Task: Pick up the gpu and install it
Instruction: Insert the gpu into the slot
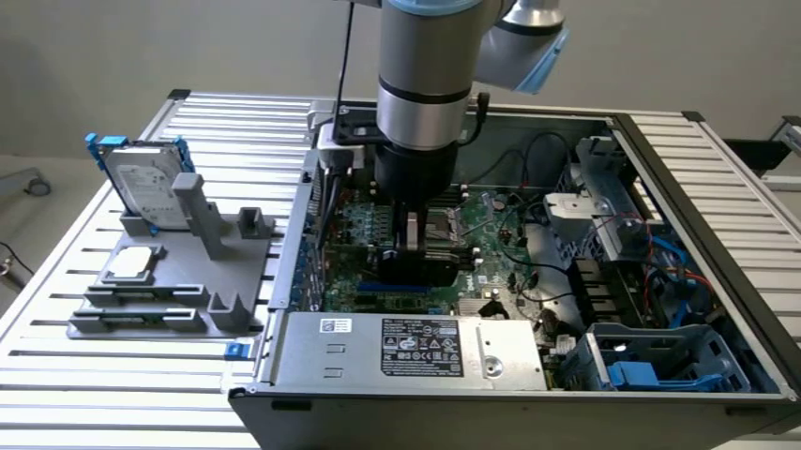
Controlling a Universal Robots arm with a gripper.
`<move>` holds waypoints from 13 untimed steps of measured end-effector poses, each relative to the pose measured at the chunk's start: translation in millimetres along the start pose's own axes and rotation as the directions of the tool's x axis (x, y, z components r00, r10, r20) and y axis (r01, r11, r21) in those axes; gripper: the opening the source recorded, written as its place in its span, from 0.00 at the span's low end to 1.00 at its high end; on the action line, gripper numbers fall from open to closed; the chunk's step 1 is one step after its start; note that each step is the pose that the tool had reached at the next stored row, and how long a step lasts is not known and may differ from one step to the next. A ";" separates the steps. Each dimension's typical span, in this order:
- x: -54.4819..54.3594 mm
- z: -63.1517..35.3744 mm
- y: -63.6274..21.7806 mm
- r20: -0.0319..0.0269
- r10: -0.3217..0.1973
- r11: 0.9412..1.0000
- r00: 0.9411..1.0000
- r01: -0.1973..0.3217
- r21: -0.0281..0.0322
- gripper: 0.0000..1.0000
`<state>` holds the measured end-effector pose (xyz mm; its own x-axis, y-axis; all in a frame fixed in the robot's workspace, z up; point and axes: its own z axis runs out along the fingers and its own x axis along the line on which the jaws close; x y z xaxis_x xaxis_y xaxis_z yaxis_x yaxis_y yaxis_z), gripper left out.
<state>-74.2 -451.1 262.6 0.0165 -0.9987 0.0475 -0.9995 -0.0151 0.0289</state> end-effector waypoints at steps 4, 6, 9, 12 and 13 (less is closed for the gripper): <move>-0.1 1.3 0.0 0.001 0.000 1.000 1.000 0.000 -0.002 0.27; -0.1 1.9 -0.1 0.002 0.000 1.000 1.000 0.000 -0.004 0.27; -0.2 2.5 -0.1 0.005 -0.001 1.000 1.000 0.001 -0.008 0.27; -0.2 3.2 -0.1 0.009 -0.001 1.000 1.000 0.001 -0.010 0.27; -0.2 3.5 -0.1 0.010 -0.001 1.000 1.000 0.001 -0.010 0.27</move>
<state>-74.3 -451.1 259.1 0.0171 -0.9992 0.0374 -0.9991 -0.0156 0.0391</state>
